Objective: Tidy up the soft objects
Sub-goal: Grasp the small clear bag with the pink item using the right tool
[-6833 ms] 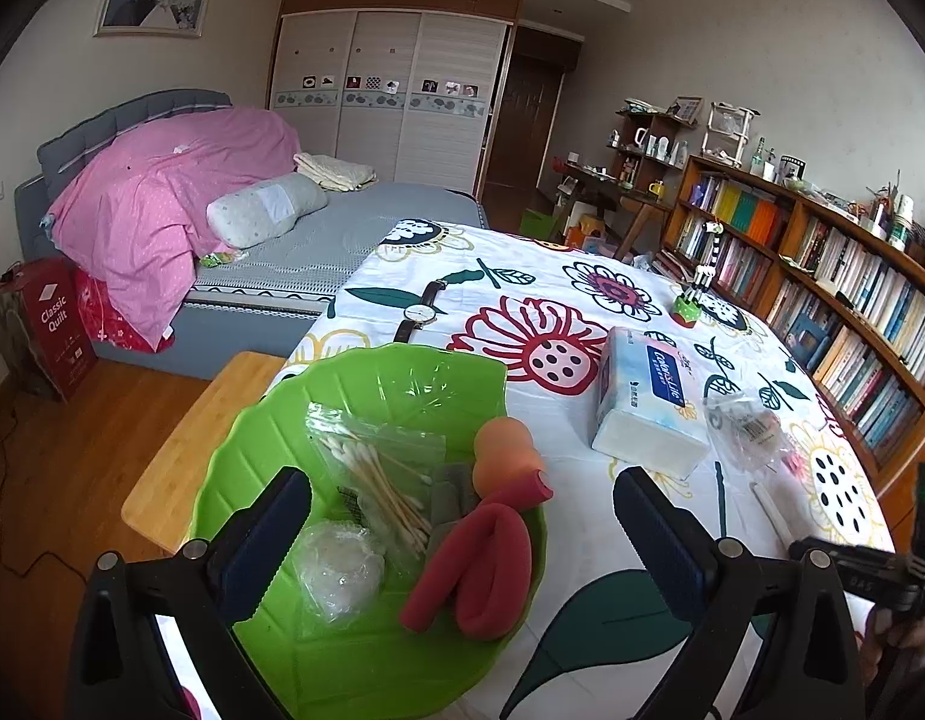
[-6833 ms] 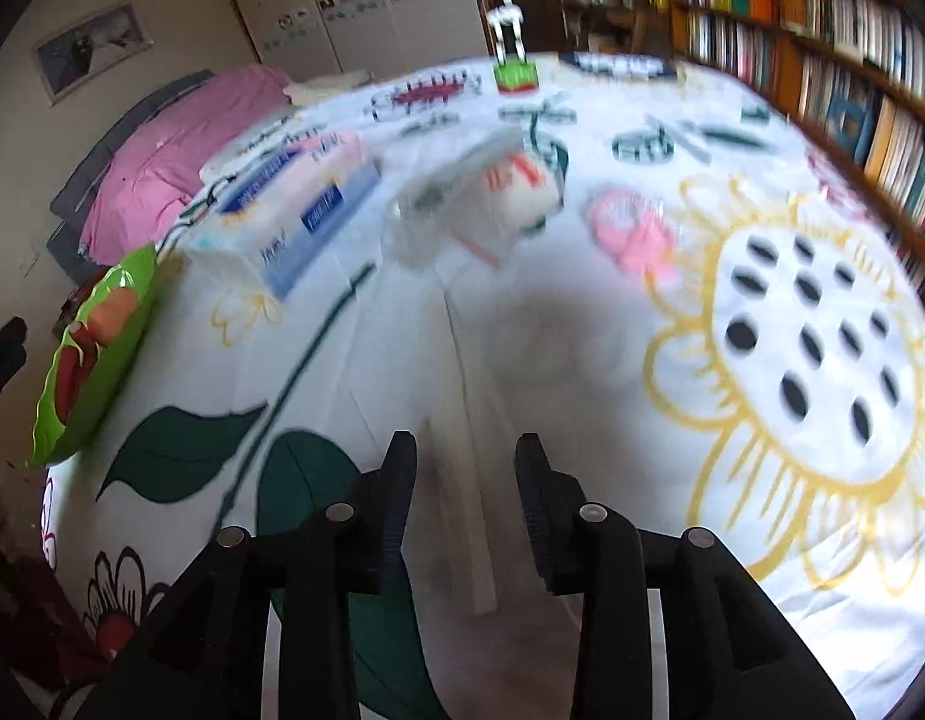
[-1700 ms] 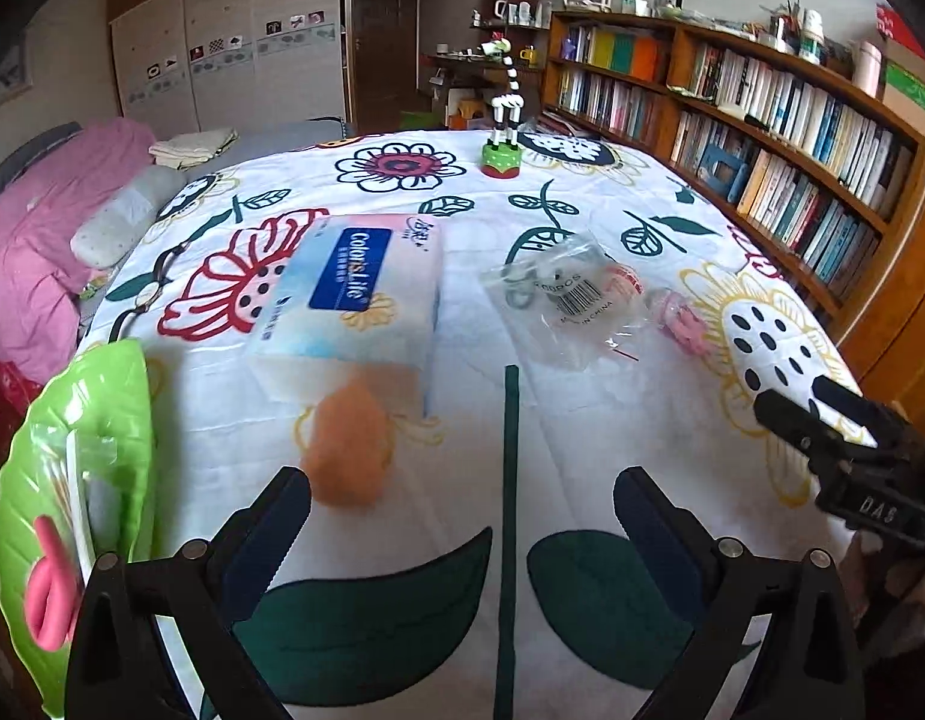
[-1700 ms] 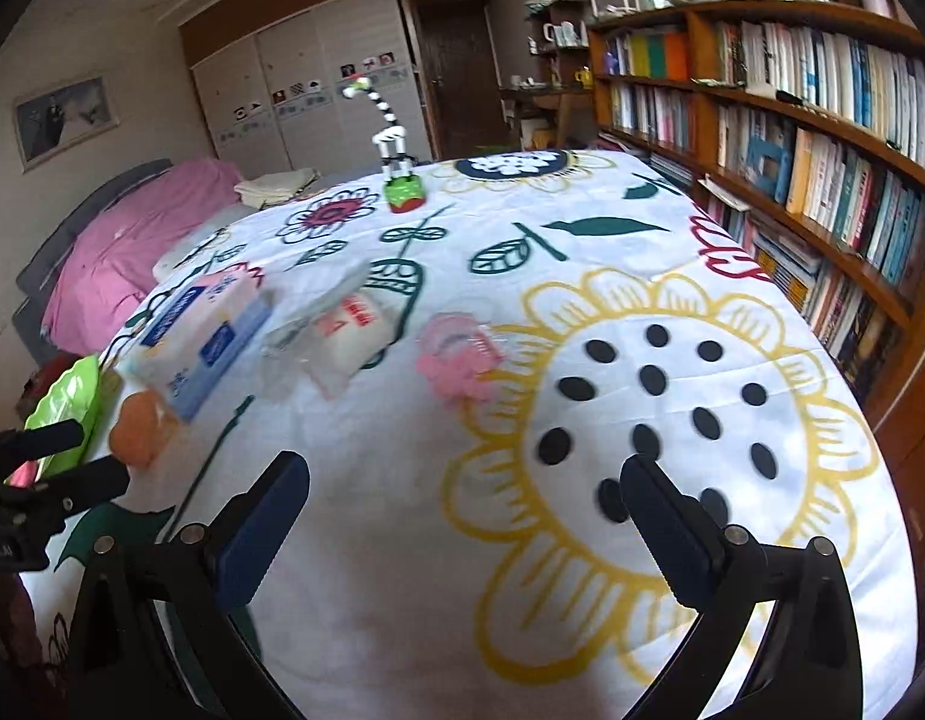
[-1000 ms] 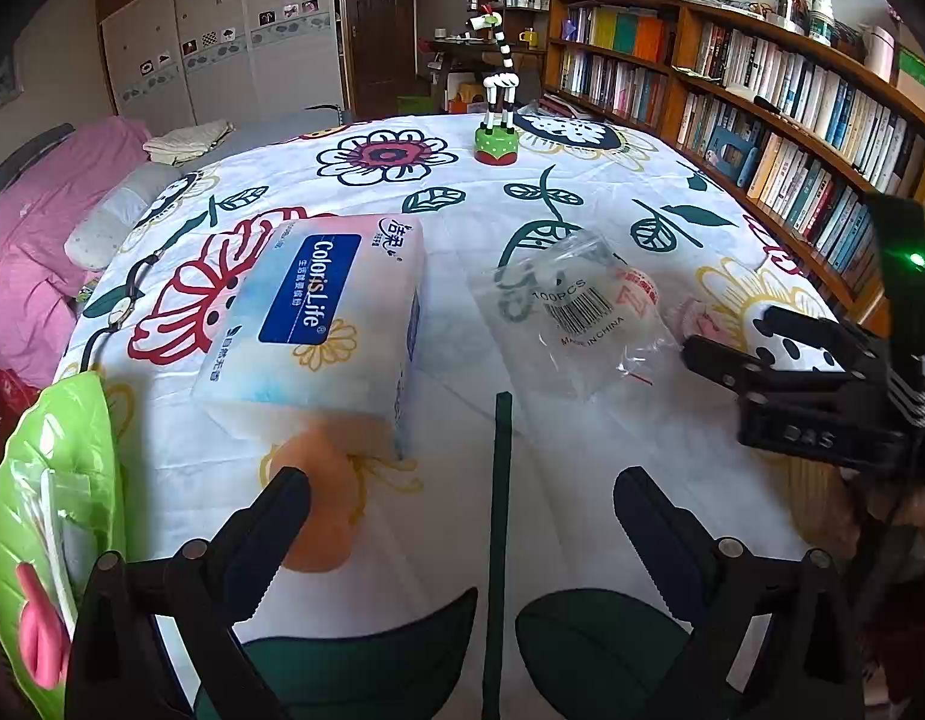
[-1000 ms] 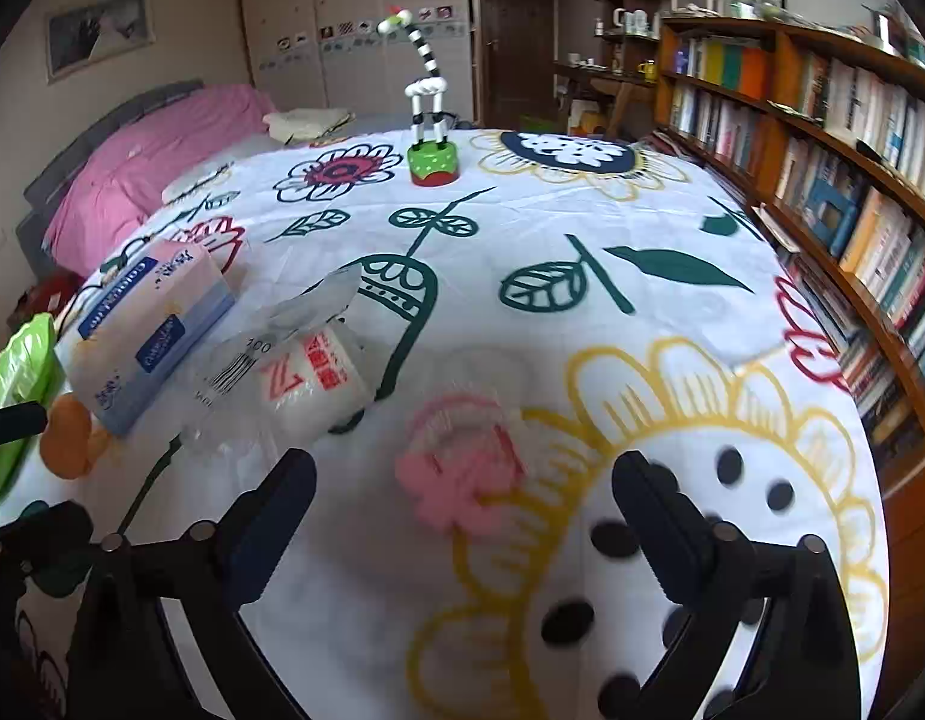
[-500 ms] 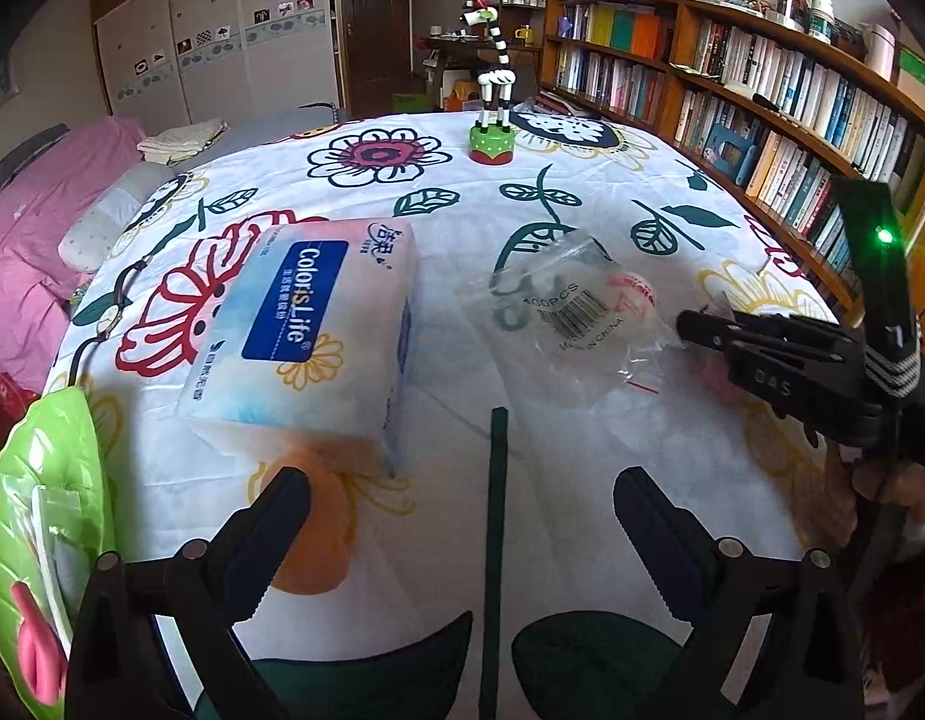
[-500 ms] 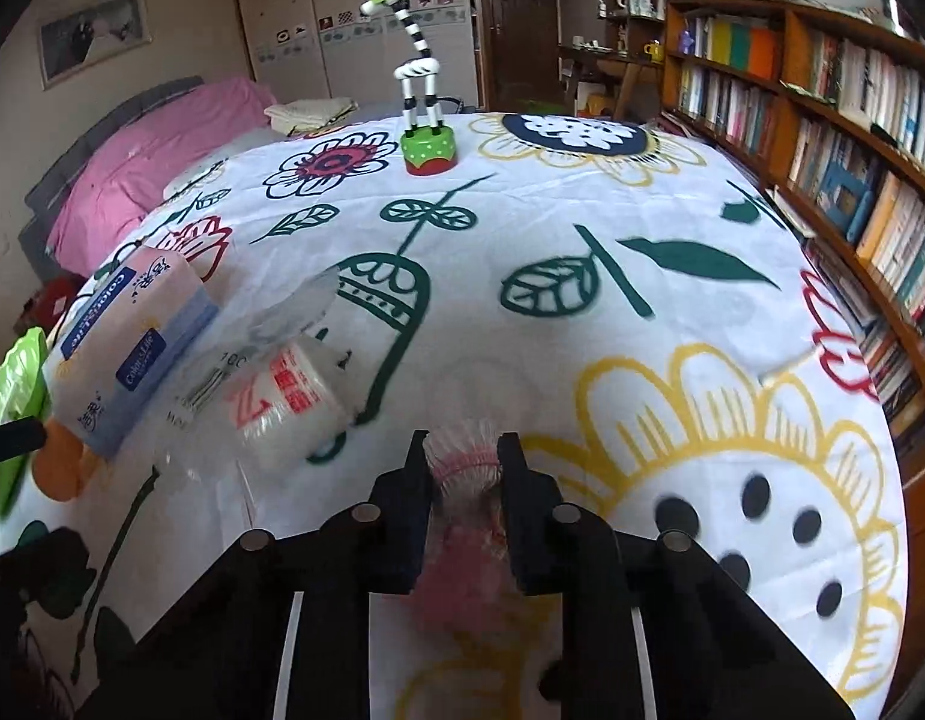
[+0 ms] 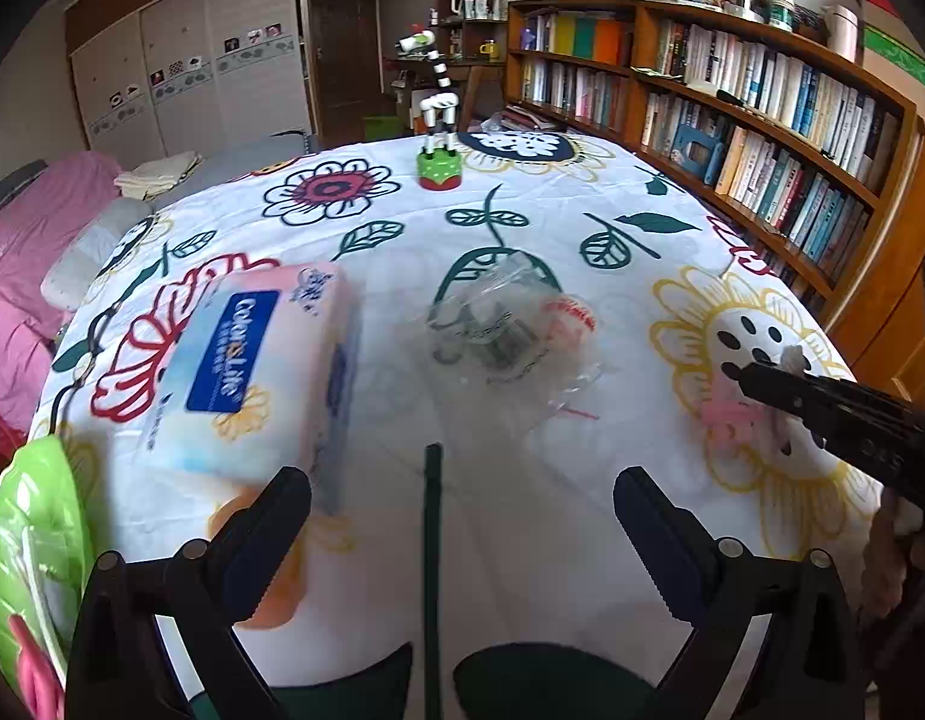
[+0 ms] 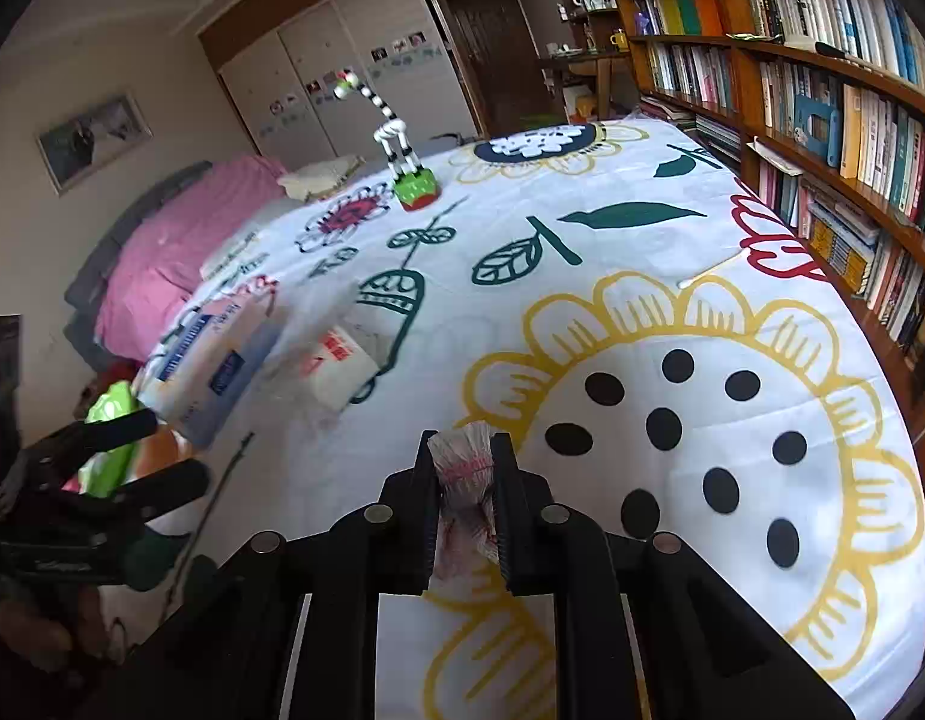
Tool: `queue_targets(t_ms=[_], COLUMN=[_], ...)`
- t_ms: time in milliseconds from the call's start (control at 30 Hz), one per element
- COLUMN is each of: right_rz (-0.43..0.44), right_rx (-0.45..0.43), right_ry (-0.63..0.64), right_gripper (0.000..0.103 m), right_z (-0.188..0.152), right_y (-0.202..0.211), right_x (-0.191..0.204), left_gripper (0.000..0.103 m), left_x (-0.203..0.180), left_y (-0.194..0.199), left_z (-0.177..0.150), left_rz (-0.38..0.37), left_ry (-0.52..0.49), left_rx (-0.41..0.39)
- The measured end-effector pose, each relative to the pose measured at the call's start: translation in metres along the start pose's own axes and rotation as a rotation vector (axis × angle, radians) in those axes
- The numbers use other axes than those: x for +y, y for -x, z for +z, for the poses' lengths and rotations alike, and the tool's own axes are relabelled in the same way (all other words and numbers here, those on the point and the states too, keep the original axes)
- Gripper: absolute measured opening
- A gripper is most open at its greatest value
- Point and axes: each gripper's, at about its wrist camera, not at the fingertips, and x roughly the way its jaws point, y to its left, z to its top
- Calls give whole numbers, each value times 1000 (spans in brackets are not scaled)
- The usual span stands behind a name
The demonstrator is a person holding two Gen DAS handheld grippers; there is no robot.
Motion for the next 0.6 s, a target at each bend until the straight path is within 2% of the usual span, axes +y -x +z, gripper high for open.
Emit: queue_targets(t_ms=[233, 367, 433, 500, 533, 600], right_rz=[37, 50, 51, 52, 53, 50], right_rx=[-41, -43, -43, -44, -45, -46], right_ry=[-36, -44, -46, -51, -52, -49], right_gripper=[16, 16, 16, 16, 16, 16], right_z=[-2, -4, -4, -4, -5, -5], right_y=[16, 14, 13, 11, 11, 10], right_x=[-1, -2, -2, -2, -2, -2], left_gripper=[103, 102, 96, 81, 76, 59], left_x=[-12, -16, -15, -12, -10, -7], left_y=[-4, -14, -22, -32, -35, -42], left_z=[10, 17, 20, 22, 22, 23], left_rz=[-19, -2, -9, -36, -47, -68], left_ry=[-30, -46, -39, -23, -10, 11], left_rx=[-55, -55, -39, -21, -9, 13])
